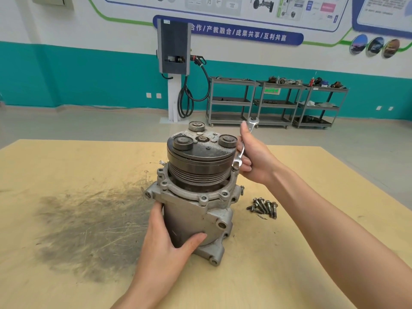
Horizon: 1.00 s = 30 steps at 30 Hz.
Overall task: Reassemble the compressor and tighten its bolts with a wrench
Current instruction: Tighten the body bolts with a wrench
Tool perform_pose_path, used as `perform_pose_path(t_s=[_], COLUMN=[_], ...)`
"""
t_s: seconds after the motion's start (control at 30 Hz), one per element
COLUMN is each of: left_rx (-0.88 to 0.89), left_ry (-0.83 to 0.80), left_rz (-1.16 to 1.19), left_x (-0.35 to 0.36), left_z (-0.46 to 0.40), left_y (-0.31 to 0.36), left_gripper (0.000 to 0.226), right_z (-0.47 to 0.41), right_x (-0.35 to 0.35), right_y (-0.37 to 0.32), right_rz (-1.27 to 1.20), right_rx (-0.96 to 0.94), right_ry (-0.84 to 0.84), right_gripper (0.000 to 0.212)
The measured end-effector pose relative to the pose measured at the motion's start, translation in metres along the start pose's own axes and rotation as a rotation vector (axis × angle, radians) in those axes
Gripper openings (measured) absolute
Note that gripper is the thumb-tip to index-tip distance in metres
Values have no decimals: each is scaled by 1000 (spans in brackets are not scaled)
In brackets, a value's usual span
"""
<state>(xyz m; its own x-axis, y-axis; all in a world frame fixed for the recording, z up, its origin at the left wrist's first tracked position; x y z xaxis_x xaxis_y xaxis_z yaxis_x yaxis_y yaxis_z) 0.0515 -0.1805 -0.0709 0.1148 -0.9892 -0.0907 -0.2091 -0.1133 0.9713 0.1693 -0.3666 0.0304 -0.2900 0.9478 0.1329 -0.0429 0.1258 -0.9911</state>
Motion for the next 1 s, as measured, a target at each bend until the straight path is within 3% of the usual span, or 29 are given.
perform_pose_path(t_s=[0.2,0.43,0.73,0.83,1.0], left_rx=[5,21,27,29,36], left_ry=[-3,-1,-5,-12,3], left_rz=[1,-13,-45,-51,-71], left_x=[0,-1,-1,-1,-1], left_z=[1,3,2,3,3], left_y=[2,0,0,1,3], left_gripper=[97,94,96,100,95], right_z=[-4,-2,-10,-9,4], right_x=[3,-1,13,11,4], right_y=[-1,2,5,5,19], right_rz=[45,-12,101,119,-166], right_rx=[4,14,104,88,66], right_ry=[-90,-46,-213,-171,-6], right_gripper=[66,64,66,63,57])
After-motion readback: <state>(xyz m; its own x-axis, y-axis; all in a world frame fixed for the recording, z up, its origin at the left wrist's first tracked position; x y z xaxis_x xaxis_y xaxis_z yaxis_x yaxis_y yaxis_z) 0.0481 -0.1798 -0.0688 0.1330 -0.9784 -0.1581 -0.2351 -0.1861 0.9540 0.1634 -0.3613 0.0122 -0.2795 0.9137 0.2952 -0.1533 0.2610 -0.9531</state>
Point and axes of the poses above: each hand's wrist, its own z-axis away from the middle knuckle, its own x-axis out of the palm, y = z × x, the point moved 7 cm from there along -z, towards the middle knuckle, and after that the axes turned 10 degrees about z, right-handed, at the moved point
